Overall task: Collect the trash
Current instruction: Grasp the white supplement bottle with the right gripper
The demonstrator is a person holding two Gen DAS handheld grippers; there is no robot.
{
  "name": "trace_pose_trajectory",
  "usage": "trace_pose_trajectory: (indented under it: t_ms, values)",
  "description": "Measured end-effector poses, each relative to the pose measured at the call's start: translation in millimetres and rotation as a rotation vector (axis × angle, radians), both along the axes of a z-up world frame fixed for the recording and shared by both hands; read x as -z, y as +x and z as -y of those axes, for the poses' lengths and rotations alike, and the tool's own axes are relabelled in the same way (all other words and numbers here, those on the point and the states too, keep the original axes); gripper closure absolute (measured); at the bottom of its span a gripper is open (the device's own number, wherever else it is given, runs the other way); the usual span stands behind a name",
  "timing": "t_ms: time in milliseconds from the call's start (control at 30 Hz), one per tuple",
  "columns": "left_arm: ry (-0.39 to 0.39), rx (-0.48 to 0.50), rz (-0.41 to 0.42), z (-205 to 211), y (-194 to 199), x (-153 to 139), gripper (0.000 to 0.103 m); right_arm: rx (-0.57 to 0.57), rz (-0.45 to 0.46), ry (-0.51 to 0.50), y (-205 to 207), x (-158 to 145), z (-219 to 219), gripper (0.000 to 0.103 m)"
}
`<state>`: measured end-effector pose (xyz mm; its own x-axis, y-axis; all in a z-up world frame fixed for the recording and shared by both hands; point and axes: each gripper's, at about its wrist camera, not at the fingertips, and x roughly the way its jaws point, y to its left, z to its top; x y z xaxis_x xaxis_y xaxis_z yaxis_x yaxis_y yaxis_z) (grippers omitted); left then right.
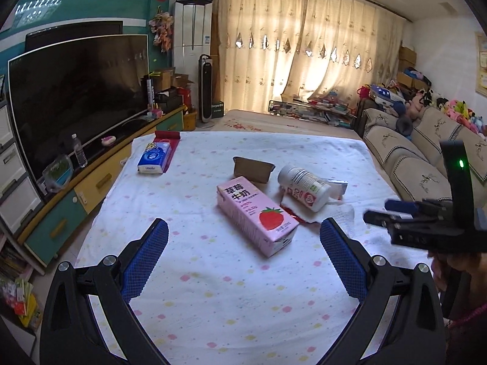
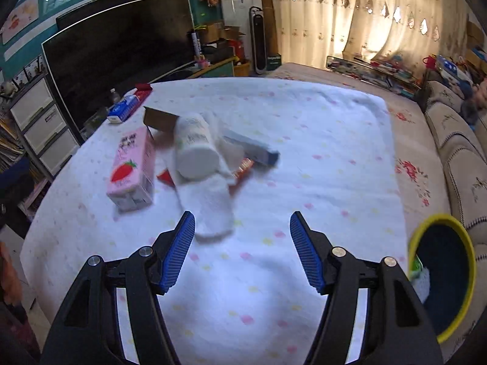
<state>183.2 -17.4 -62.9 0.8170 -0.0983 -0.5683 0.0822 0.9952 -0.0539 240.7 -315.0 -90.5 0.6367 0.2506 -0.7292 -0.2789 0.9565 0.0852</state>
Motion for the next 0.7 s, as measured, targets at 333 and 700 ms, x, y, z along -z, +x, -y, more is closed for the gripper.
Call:
trace_pose_trajectory:
  t_ms: [333,700]
  values:
    - [0.004,0.001,-0.014,10.4,3.0,3.1,0.005,-0.148,0.012,-0.049,57.3,-3.1,-63.3,0.042]
    - [0.001,0.001,-0.046,9.3,12.3,16.4,0.005,-0.191,-0.046,-0.15,93.2,23.2,-90.4,0.05]
